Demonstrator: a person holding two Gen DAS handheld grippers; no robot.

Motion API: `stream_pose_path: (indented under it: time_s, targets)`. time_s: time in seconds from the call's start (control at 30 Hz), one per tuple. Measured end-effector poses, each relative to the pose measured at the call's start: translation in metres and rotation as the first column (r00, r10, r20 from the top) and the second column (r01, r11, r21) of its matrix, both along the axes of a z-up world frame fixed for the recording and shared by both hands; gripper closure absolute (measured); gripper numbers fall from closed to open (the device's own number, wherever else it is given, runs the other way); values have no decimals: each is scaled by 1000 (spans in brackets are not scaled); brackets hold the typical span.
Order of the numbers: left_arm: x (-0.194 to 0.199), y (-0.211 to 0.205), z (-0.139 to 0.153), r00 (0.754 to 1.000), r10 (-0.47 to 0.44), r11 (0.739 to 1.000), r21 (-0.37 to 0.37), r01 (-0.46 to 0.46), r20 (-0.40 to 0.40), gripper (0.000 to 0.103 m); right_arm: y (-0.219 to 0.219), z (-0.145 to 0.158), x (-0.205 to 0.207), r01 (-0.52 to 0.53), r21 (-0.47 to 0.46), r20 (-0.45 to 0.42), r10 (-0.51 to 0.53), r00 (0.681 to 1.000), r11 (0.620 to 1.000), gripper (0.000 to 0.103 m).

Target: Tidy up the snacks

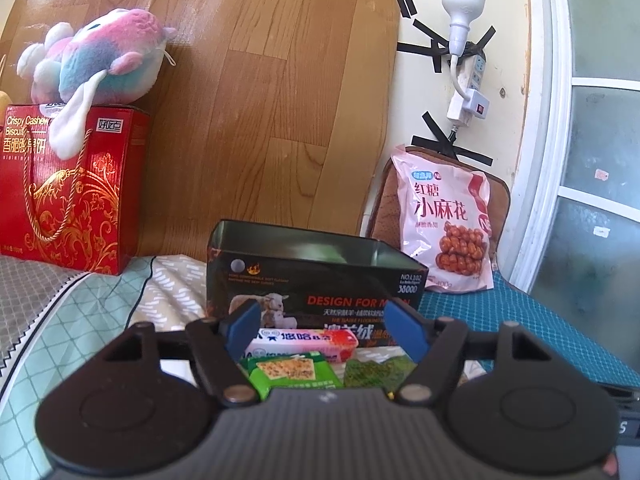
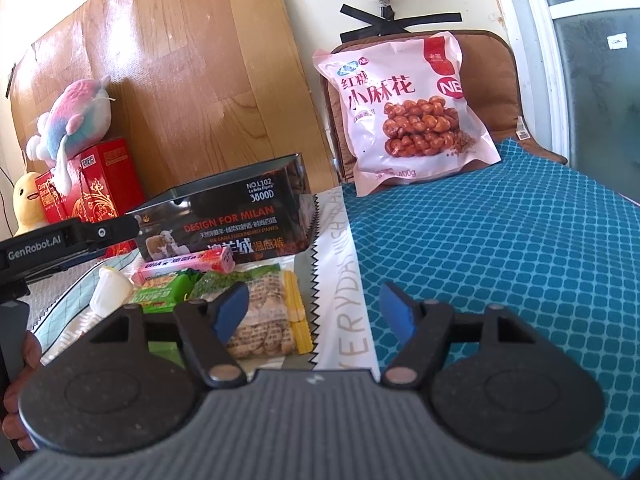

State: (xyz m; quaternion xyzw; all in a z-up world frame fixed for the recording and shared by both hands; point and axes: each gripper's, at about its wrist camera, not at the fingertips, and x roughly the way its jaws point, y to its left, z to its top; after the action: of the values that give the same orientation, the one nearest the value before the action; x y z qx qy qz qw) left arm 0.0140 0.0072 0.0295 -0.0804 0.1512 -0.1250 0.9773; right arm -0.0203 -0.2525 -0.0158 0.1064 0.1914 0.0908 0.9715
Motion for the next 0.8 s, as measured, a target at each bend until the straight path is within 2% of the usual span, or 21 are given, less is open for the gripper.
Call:
stream_pose_path:
  time_s: [0.8]
  targets:
    - [0,2,0,1000,7,1000,-11,-7,-5,29,0,2,-3,-15,16,23,15,1000,1000,29]
